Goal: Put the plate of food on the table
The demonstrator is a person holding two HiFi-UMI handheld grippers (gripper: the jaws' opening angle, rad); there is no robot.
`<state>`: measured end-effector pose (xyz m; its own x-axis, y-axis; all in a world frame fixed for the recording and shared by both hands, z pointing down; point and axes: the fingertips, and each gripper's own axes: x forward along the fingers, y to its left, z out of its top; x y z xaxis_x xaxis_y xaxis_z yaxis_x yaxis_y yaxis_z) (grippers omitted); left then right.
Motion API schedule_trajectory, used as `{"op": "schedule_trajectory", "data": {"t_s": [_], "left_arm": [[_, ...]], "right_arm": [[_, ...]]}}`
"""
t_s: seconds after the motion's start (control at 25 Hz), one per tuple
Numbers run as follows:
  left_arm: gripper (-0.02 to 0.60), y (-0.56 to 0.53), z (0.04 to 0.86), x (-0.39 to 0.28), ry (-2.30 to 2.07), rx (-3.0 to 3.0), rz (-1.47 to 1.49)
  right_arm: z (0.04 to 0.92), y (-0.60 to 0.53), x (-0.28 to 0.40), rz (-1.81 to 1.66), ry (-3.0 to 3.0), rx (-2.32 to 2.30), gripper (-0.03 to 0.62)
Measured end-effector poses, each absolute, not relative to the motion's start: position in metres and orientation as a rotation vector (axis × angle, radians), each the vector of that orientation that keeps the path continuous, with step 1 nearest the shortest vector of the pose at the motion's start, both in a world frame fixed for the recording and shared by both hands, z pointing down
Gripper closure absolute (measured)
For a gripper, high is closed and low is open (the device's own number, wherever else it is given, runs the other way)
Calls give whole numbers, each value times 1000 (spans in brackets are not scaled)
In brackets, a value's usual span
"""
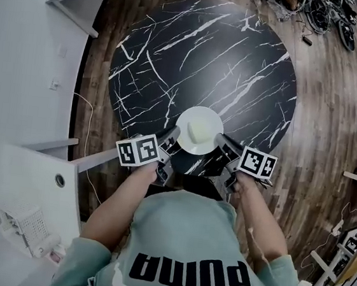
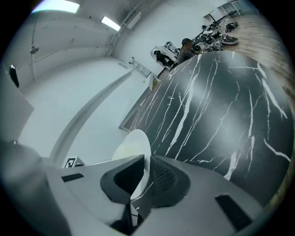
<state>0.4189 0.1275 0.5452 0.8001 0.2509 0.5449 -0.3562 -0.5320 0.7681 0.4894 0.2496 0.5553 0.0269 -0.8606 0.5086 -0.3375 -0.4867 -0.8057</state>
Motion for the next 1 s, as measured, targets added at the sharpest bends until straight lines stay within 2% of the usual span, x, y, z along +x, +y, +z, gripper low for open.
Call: {"op": "schedule_trajectory", "data": {"t_s": [0.48,1.0], "left_arm": [[551,170,595,492,-46,1980,865],[549,184,623,525,-49,1997,943]], "right_arm": [[603,296,555,-1512,1092,-1913,551],[623,309,587,-1542,1061,-1974,551]]}}
